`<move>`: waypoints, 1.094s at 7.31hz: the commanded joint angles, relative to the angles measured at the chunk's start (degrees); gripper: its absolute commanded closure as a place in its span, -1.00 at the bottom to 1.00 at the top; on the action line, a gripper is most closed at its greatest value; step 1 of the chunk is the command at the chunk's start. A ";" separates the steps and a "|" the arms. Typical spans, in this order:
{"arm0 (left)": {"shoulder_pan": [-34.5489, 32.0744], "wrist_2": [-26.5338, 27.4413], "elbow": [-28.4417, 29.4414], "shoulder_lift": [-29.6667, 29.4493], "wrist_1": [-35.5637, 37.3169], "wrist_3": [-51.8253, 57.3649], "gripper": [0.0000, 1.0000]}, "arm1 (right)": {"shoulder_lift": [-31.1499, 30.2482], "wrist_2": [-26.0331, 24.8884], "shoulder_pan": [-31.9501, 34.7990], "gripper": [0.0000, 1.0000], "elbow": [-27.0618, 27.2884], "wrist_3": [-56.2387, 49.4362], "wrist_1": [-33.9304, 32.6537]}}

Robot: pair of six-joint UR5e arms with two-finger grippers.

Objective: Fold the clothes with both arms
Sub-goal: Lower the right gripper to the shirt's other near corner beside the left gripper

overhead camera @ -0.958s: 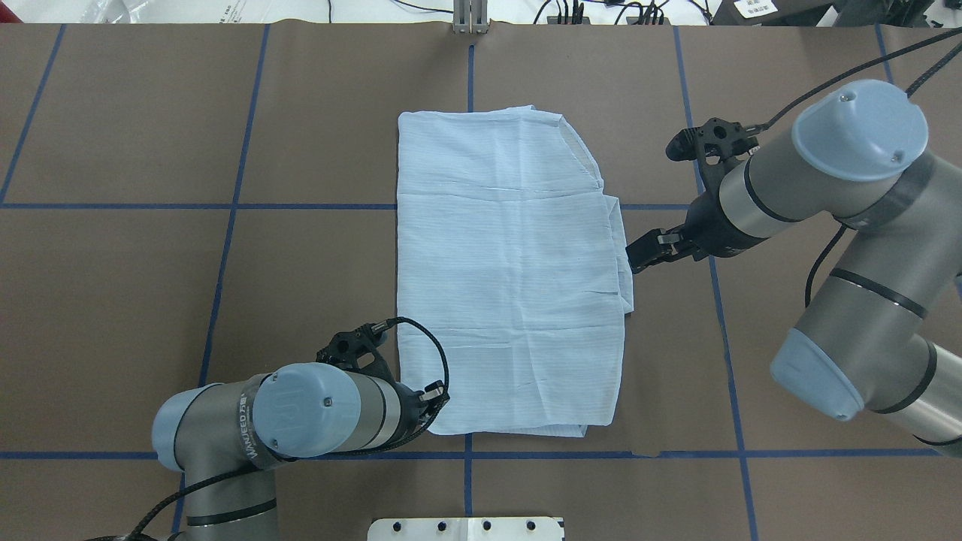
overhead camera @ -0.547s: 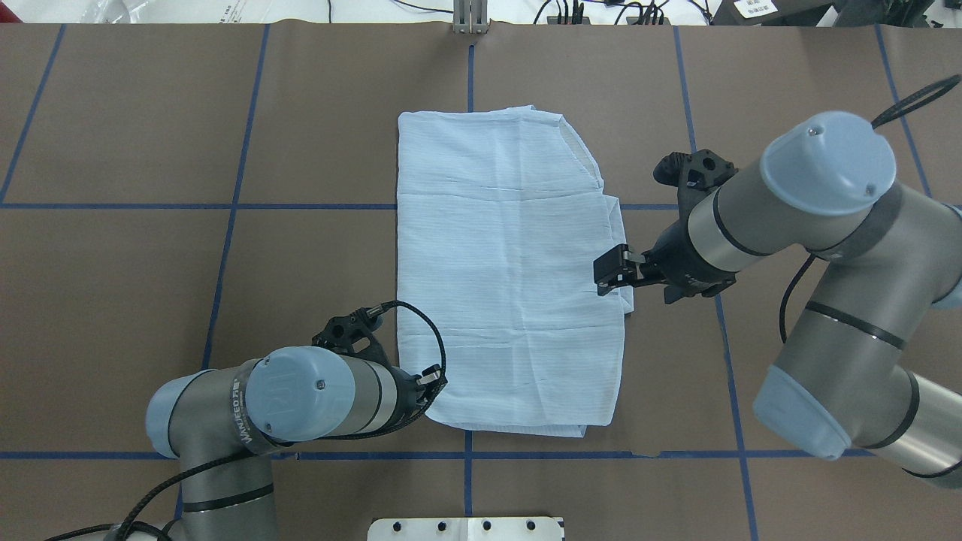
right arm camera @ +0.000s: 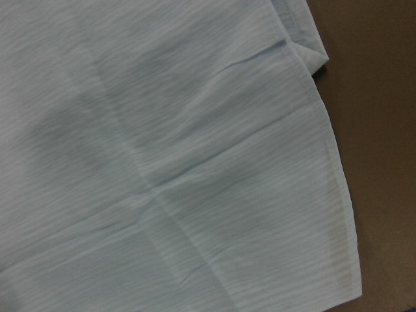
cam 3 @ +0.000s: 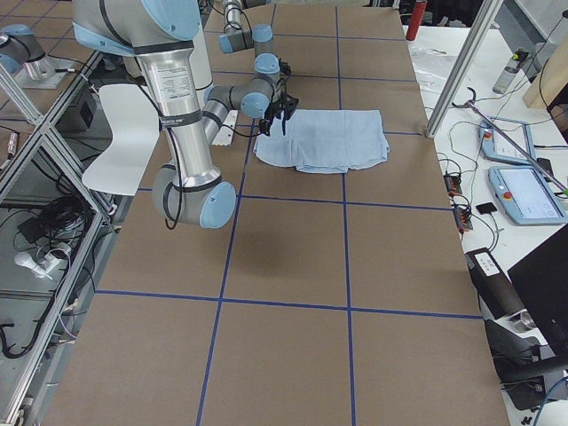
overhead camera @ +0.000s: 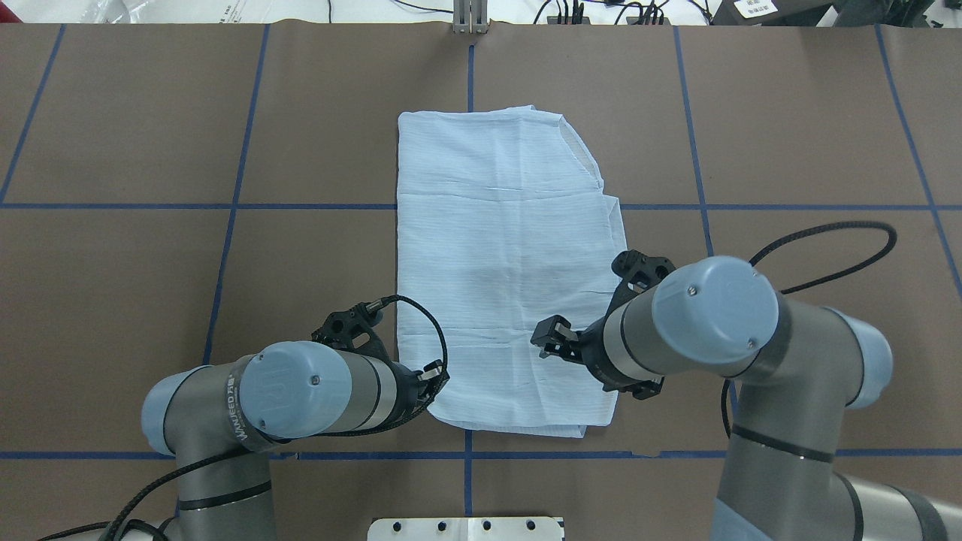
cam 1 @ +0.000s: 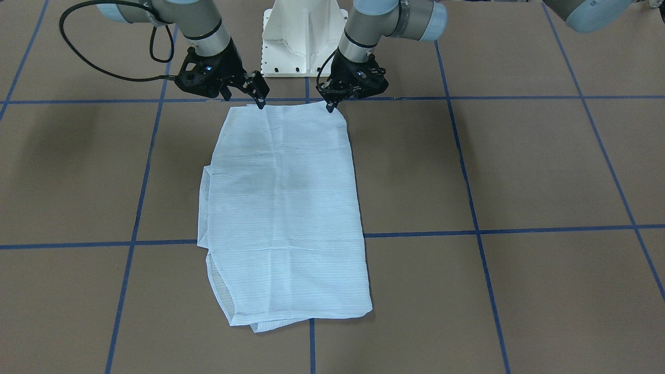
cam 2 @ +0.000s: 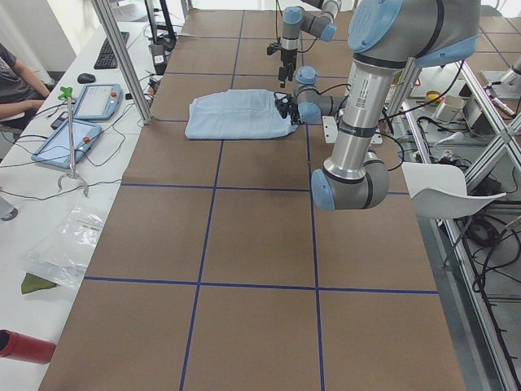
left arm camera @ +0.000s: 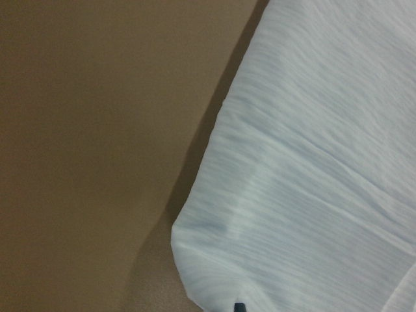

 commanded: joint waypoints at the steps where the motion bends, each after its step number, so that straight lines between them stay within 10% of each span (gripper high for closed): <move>1: -0.10 -0.05 -0.88 0.29 0.07 0.00 1.00 | 1.62 -3.98 -4.25 -0.99 -2.09 7.80 -5.93; 8: 0.08 -0.05 -0.43 -0.06 0.06 0.00 1.00 | 4.53 -6.62 -6.98 -1.00 -8.96 12.56 -6.14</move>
